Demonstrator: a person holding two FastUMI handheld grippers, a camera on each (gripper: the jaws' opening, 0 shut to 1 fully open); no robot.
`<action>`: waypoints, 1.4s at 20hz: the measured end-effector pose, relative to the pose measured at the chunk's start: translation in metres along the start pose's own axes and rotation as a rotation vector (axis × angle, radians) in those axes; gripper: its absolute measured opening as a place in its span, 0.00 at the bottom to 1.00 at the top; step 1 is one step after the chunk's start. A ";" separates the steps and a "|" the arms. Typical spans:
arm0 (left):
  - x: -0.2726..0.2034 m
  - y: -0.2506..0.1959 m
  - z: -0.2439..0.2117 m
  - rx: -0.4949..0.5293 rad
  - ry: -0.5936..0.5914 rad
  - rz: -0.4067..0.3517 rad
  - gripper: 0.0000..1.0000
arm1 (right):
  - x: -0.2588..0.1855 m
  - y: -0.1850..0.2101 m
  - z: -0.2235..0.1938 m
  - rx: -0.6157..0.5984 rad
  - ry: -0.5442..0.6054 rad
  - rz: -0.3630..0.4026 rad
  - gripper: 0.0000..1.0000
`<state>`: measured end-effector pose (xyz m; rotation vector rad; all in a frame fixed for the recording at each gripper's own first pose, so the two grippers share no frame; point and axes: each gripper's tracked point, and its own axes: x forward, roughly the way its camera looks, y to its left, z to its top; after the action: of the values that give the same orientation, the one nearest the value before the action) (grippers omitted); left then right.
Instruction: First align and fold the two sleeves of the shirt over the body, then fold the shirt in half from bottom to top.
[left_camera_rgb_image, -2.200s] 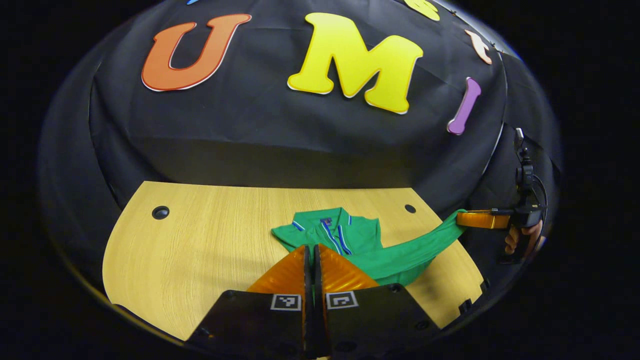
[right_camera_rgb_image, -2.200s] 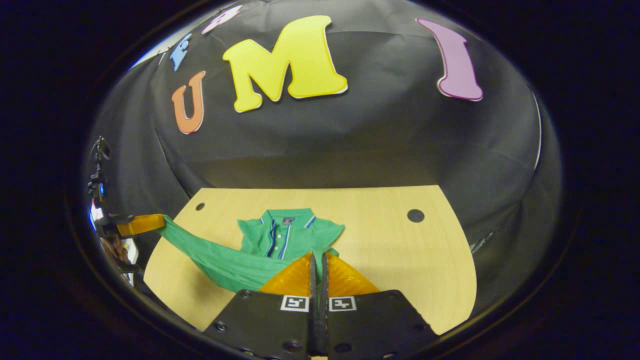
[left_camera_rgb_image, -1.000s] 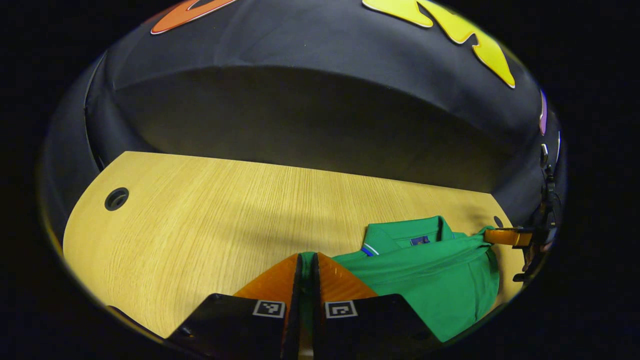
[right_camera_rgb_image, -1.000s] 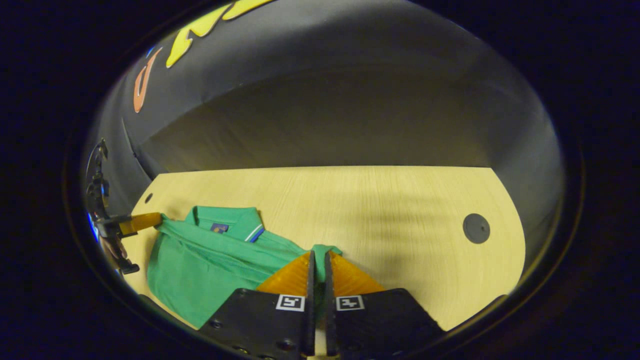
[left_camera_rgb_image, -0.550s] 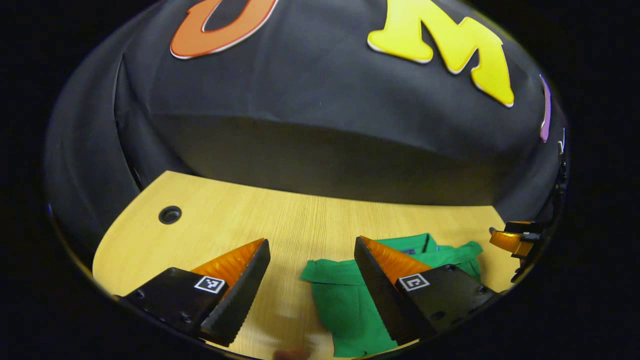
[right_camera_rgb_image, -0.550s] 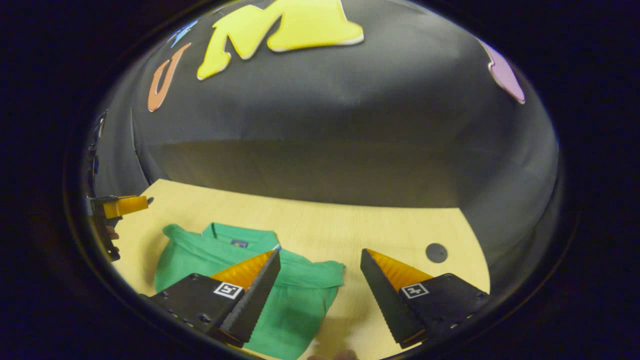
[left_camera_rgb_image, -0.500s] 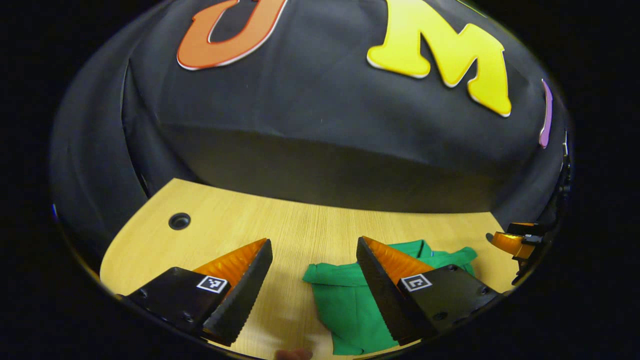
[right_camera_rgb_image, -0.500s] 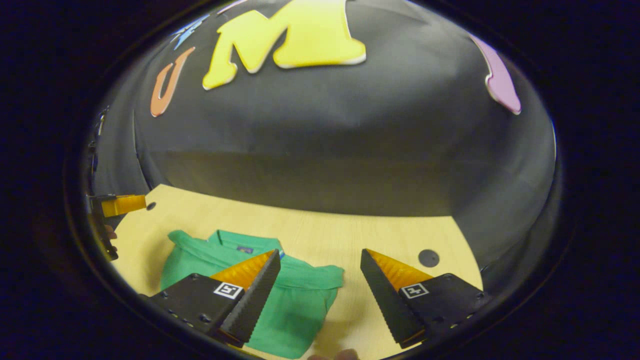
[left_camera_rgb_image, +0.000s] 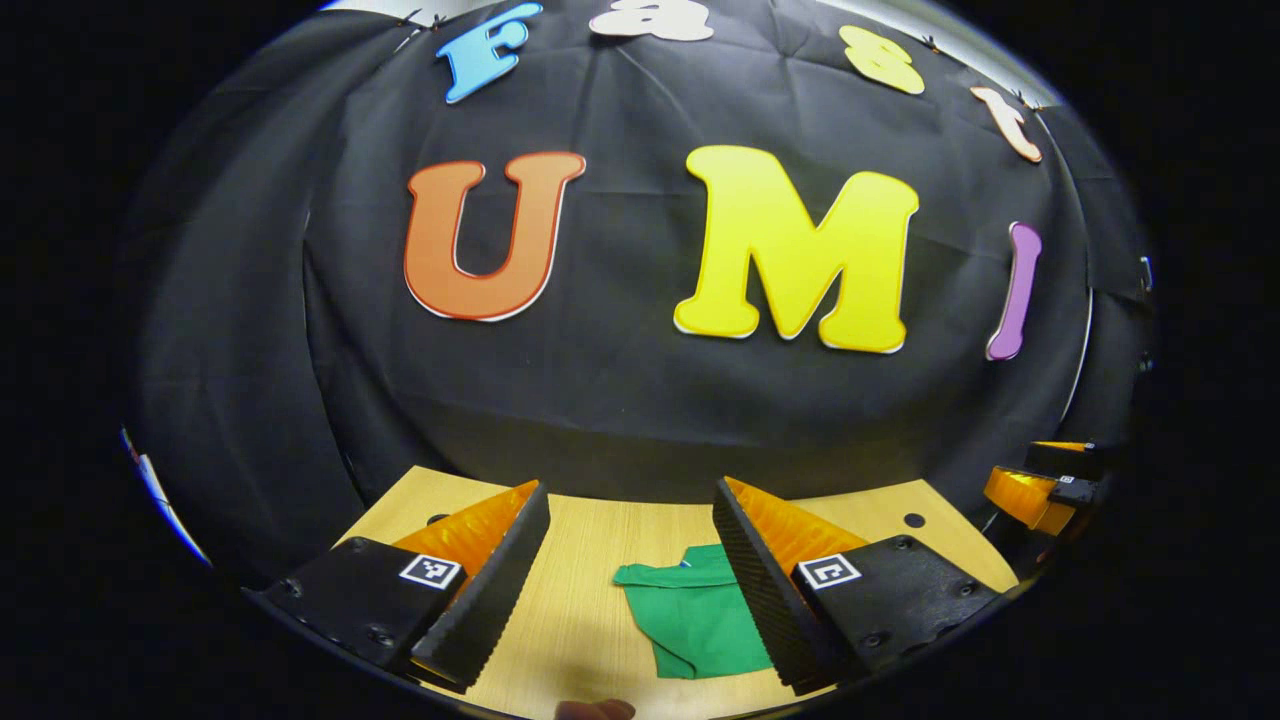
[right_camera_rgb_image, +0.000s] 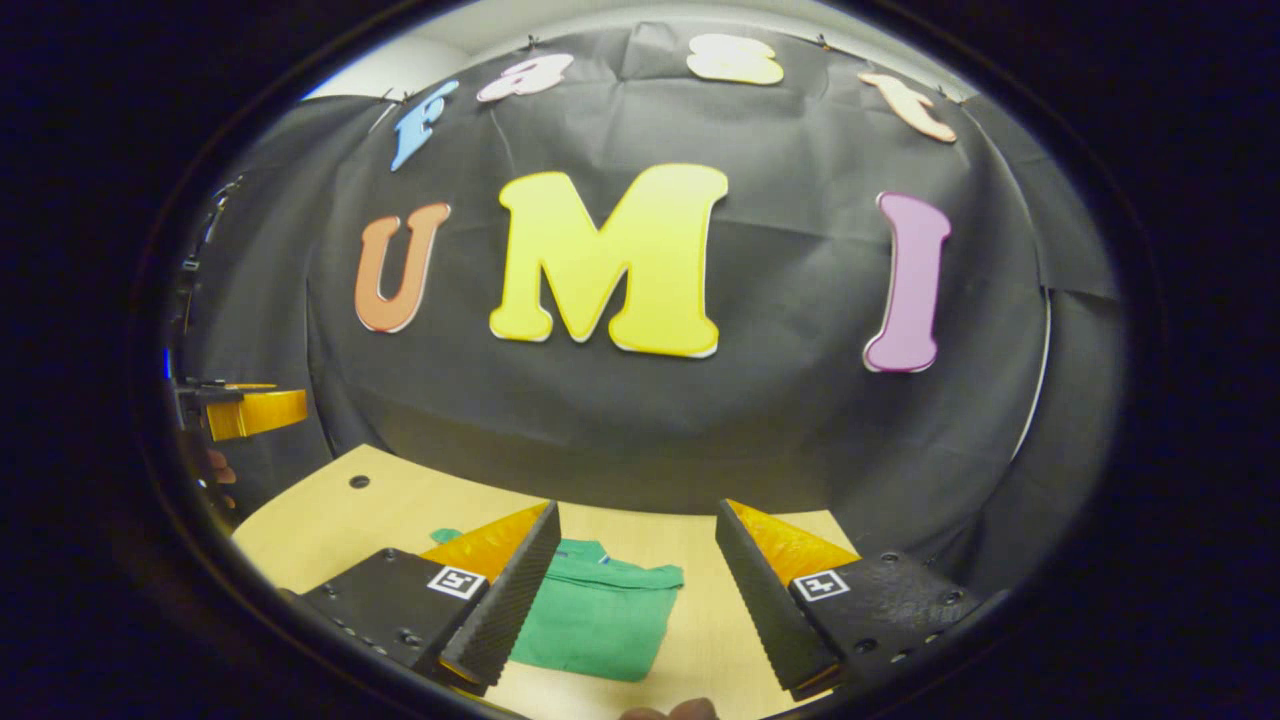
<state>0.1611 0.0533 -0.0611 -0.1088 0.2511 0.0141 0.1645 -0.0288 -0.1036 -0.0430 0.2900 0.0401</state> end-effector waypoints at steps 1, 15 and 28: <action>-0.016 -0.007 0.007 0.008 -0.009 -0.013 1.00 | -0.019 0.001 0.006 -0.005 -0.017 -0.009 0.97; -0.218 -0.084 0.039 0.021 -0.188 0.005 1.00 | -0.225 -0.004 0.035 0.071 -0.196 0.037 0.97; -0.269 -0.102 0.038 0.077 -0.223 -0.043 1.00 | -0.271 0.010 0.042 0.067 -0.231 0.004 0.95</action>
<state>-0.0874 -0.0443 0.0534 -0.0353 0.0265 -0.0266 -0.0838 -0.0258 0.0139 0.0289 0.0605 0.0388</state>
